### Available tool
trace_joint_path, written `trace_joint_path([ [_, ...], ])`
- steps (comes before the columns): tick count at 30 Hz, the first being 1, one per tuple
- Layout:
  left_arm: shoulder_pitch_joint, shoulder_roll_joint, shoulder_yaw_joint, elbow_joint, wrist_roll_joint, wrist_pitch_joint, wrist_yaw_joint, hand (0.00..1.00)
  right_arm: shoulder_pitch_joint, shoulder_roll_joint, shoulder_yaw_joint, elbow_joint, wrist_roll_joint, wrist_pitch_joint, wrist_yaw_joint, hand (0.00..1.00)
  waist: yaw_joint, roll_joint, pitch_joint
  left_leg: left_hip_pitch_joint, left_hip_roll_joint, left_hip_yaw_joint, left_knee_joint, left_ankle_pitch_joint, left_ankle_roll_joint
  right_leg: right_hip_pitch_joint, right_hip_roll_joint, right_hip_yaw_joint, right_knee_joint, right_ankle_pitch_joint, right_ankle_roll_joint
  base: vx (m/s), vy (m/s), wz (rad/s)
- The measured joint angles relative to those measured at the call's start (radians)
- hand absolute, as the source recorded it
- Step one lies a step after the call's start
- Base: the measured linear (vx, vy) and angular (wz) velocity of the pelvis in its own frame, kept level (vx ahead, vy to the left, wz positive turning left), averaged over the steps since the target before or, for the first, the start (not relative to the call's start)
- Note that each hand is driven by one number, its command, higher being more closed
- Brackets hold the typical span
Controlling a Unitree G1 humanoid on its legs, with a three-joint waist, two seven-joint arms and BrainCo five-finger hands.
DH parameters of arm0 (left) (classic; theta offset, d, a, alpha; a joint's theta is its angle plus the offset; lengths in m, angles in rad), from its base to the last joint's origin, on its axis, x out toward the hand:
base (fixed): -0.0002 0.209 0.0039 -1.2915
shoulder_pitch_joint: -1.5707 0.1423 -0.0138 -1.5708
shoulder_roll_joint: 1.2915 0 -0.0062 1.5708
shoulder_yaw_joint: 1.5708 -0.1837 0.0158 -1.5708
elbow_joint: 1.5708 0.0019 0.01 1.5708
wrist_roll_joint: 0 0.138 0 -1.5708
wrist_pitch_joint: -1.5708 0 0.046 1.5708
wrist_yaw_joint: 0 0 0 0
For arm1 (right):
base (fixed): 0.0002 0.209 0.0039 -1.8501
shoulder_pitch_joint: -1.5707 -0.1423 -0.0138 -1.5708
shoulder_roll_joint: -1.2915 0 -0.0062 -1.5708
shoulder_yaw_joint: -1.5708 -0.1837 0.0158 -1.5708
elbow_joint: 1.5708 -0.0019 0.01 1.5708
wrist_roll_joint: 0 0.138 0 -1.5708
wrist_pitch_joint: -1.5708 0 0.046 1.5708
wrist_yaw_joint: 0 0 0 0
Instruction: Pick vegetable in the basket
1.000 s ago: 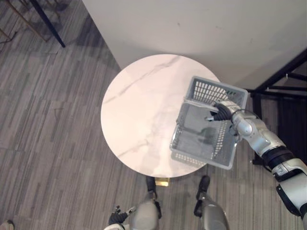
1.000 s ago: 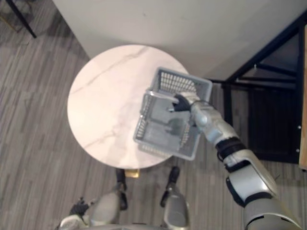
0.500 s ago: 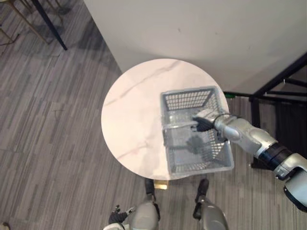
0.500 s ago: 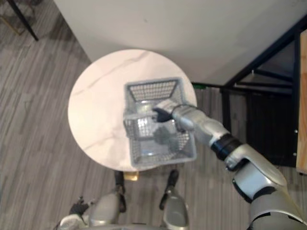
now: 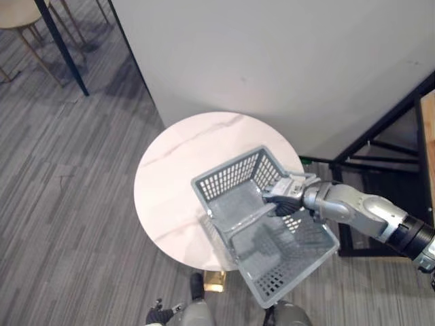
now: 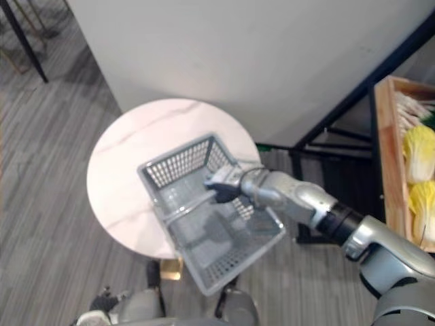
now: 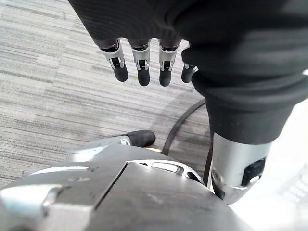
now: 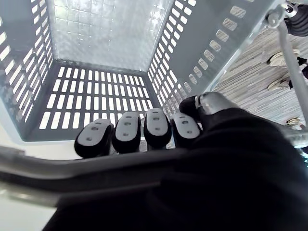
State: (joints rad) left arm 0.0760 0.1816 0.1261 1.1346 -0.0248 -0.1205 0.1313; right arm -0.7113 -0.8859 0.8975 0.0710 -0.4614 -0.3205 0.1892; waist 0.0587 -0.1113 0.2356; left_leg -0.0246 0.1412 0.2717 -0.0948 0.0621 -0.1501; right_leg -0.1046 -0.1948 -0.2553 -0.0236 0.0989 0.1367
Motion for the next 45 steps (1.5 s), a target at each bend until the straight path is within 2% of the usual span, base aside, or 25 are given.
trace_joint_path([
  [8,0.031,-0.016,0.020,0.007,0.002,0.003,-0.006,0.00,0.167,-0.035,-0.114,-0.029,-0.010,-0.011,-0.035,1.00,-0.002,0.013,-0.044,0.035,0.021,0.036,0.001,-0.008,-0.010,0.013,0.025,0.040,-0.011,0.011,-0.003,-0.02,-0.013,-0.15],
  [12,0.035,-0.024,0.037,0.003,0.000,0.006,-0.014,0.00,0.296,-0.039,-0.226,-0.030,-0.019,-0.010,-0.044,1.00,-0.001,0.023,-0.043,-0.045,0.071,0.024,0.243,-0.134,-0.020,0.012,0.034,0.050,0.050,-0.012,-0.013,-0.01,-0.021,-0.09],
  [16,0.036,-0.022,0.022,-0.002,0.000,0.021,-0.024,0.00,0.431,-0.038,-0.350,-0.048,-0.052,-0.005,-0.078,1.00,-0.007,0.028,-0.039,-0.071,0.098,0.036,0.392,-0.220,-0.016,-0.018,0.027,0.088,0.154,-0.051,-0.009,-0.06,0.057,-0.22],
  [18,0.037,-0.009,-0.008,-0.016,0.001,0.021,-0.022,0.00,0.482,-0.037,-0.415,-0.085,-0.083,0.011,-0.089,1.00,-0.029,0.029,-0.038,-0.143,0.099,0.072,0.512,-0.285,0.021,-0.084,0.009,0.137,0.171,-0.039,0.010,-0.21,0.233,-0.62],
  [19,0.034,0.003,-0.022,-0.026,0.002,0.021,-0.023,0.00,0.494,-0.038,-0.433,-0.100,-0.092,0.023,-0.098,1.00,-0.038,0.013,-0.032,-0.187,0.094,0.095,0.585,-0.319,0.046,-0.126,-0.006,0.167,0.163,-0.041,0.016,-0.25,0.241,-0.75],
  [20,0.031,0.009,-0.033,-0.028,0.002,0.022,-0.025,0.00,0.496,-0.036,-0.434,-0.103,-0.095,0.030,-0.099,1.00,-0.039,0.014,-0.031,-0.199,0.093,0.108,0.595,-0.333,0.057,-0.136,-0.010,0.166,0.151,-0.042,0.014,-0.25,0.275,-0.96],
  [21,0.023,0.018,-0.062,-0.025,0.009,0.025,-0.026,0.00,0.511,-0.013,-0.433,-0.099,-0.116,0.044,-0.099,1.00,-0.042,0.031,-0.034,-0.180,0.096,0.160,0.559,-0.335,0.095,-0.115,-0.027,0.114,0.088,-0.104,-0.019,-0.17,0.194,-0.91],
  [22,0.018,0.010,-0.066,-0.022,0.011,0.023,-0.027,0.00,0.510,-0.005,-0.429,-0.101,-0.127,0.048,-0.099,1.00,-0.038,0.038,-0.028,-0.163,0.110,0.199,0.529,-0.324,0.114,-0.132,-0.034,0.070,0.135,-0.104,-0.057,-0.15,0.166,-1.08],
  [23,0.007,0.008,-0.067,-0.018,0.018,0.023,-0.025,0.00,0.507,0.002,-0.425,-0.105,-0.128,0.046,-0.099,1.00,-0.036,0.050,-0.020,-0.144,0.122,0.241,0.504,-0.309,0.123,-0.169,-0.048,0.001,0.300,-0.106,-0.107,-0.14,0.224,-1.04],
  [24,0.008,0.014,-0.080,-0.016,0.030,0.025,-0.028,0.00,0.506,0.010,-0.420,-0.102,-0.128,0.046,-0.099,1.00,-0.039,0.049,-0.019,-0.113,0.119,0.285,0.468,-0.287,0.124,-0.166,-0.086,-0.079,0.498,-0.131,-0.141,-0.13,0.299,-1.22],
  [25,0.015,0.020,-0.092,-0.017,0.030,0.029,-0.028,0.00,0.503,0.025,-0.419,-0.098,-0.128,0.046,-0.099,1.00,-0.035,0.039,-0.024,-0.073,0.113,0.344,0.432,-0.276,0.131,-0.123,-0.113,-0.141,0.616,-0.151,-0.162,-0.11,0.290,-1.13],
  [27,0.027,0.021,-0.092,-0.014,0.030,0.036,-0.027,0.00,0.464,0.067,-0.417,-0.094,-0.128,0.044,-0.099,1.00,-0.027,0.023,-0.036,-0.023,0.106,0.449,0.376,-0.257,0.138,-0.046,-0.148,-0.213,0.713,-0.160,-0.175,-0.10,0.153,-1.54],
  [28,0.029,0.020,-0.089,-0.003,0.029,0.036,-0.027,0.00,0.431,0.091,-0.416,-0.094,-0.127,0.034,-0.099,1.00,-0.027,0.026,-0.041,-0.012,0.105,0.518,0.345,-0.241,0.142,-0.008,-0.172,-0.255,0.733,-0.159,-0.175,-0.12,0.108,-1.69],
  [30,0.029,0.020,-0.081,0.011,0.029,0.037,-0.028,0.00,0.382,0.100,-0.394,-0.094,-0.127,0.024,-0.100,1.00,-0.024,0.016,-0.060,-0.009,0.107,0.624,0.308,-0.214,0.141,0.037,-0.210,-0.302,0.703,-0.156,-0.179,-0.18,0.028,-1.84],
  [31,0.029,0.019,-0.076,0.018,0.027,0.037,-0.029,0.00,0.360,0.102,-0.370,-0.095,-0.128,0.023,-0.107,1.00,-0.023,0.016,-0.070,-0.010,0.120,0.706,0.297,-0.199,0.139,0.071,-0.230,-0.331,0.631,-0.147,-0.165,-0.17,-0.021,-1.76],
  [32,0.028,0.019,-0.075,0.018,0.027,0.037,-0.029,0.00,0.358,0.103,-0.367,-0.095,-0.129,0.023,-0.107,1.00,-0.022,0.016,-0.072,-0.010,0.122,0.719,0.296,-0.195,0.138,0.078,-0.231,-0.336,0.614,-0.144,-0.159,-0.17,-0.094,-1.63],
  [33,0.029,0.018,-0.062,0.020,0.027,0.038,-0.030,0.00,0.359,0.112,-0.354,-0.095,-0.132,0.023,-0.107,1.00,-0.021,0.013,-0.082,-0.011,0.132,0.776,0.291,-0.179,0.132,0.101,-0.226,-0.347,0.503,-0.103,-0.099,-0.14,-0.226,-1.31],
  [34,0.029,0.013,-0.050,0.021,0.026,0.038,-0.031,0.00,0.360,0.114,-0.341,-0.094,-0.144,0.026,-0.107,1.00,-0.025,0.018,-0.090,-0.012,0.149,0.819,0.289,-0.162,0.134,0.113,-0.185,-0.352,0.393,-0.121,-0.060,-0.14,-0.226,-1.40],
  [35,0.029,0.010,-0.045,0.023,0.025,0.039,-0.032,0.00,0.361,0.114,-0.338,-0.094,-0.160,0.027,-0.107,1.00,-0.025,0.026,-0.095,-0.012,0.159,0.837,0.288,-0.150,0.129,0.116,-0.165,-0.358,0.352,-0.126,-0.059,-0.12,-0.292,-1.33],
  [37,0.029,-0.017,-0.039,0.054,-0.019,0.044,-0.041,0.00,0.391,0.108,-0.341,-0.094,-0.171,0.033,-0.114,1.00,-0.034,0.070,-0.125,-0.006,0.207,0.869,0.293,-0.100,0.102,0.128,-0.077,-0.350,0.193,-0.126,-0.059,-0.09,-0.375,-1.22],
  [39,0.028,-0.022,-0.038,0.058,-0.040,0.044,-0.046,0.00,0.423,0.096,-0.350,-0.095,-0.172,0.035,-0.114,1.00,-0.043,0.086,-0.136,-0.005,0.233,0.873,0.311,-0.089,0.093,0.141,-0.046,-0.348,0.144,-0.126,-0.059,-0.04,-0.296,-0.46],
  [40,0.028,-0.022,-0.040,0.056,-0.045,0.044,-0.052,0.00,0.474,0.095,-0.380,-0.095,-0.173,0.039,-0.114,1.00,-0.060,0.095,-0.140,-0.005,0.265,0.874,0.349,-0.069,0.084,0.164,-0.012,-0.350,0.107,-0.126,-0.059,-0.03,-0.280,-0.13],
  [43,0.041,-0.021,-0.040,0.050,-0.045,0.044,-0.059,0.00,0.552,0.095,-0.447,-0.096,-0.172,0.053,-0.114,1.00,-0.083,0.107,-0.146,0.012,0.353,0.868,0.457,-0.025,0.102,0.201,0.021,-0.336,0.086,-0.126,-0.060,-0.06,-0.189,-0.22],
  [44,0.050,-0.022,-0.040,0.040,-0.045,0.043,-0.059,0.00,0.577,0.096,-0.481,-0.101,-0.172,0.054,-0.115,1.00,-0.082,0.107,-0.146,0.023,0.377,0.833,0.504,0.008,0.130,0.213,0.021,-0.315,0.086,-0.127,-0.062,-0.11,-0.123,-0.67],
  [45,0.060,-0.024,-0.039,0.032,-0.047,0.038,-0.057,0.00,0.589,0.097,-0.502,-0.102,-0.171,0.054,-0.118,1.00,-0.079,0.104,-0.147,0.024,0.384,0.726,0.553,0.045,0.142,0.217,0.019,-0.270,0.085,-0.134,-0.073,-0.10,-0.095,-0.81],
])
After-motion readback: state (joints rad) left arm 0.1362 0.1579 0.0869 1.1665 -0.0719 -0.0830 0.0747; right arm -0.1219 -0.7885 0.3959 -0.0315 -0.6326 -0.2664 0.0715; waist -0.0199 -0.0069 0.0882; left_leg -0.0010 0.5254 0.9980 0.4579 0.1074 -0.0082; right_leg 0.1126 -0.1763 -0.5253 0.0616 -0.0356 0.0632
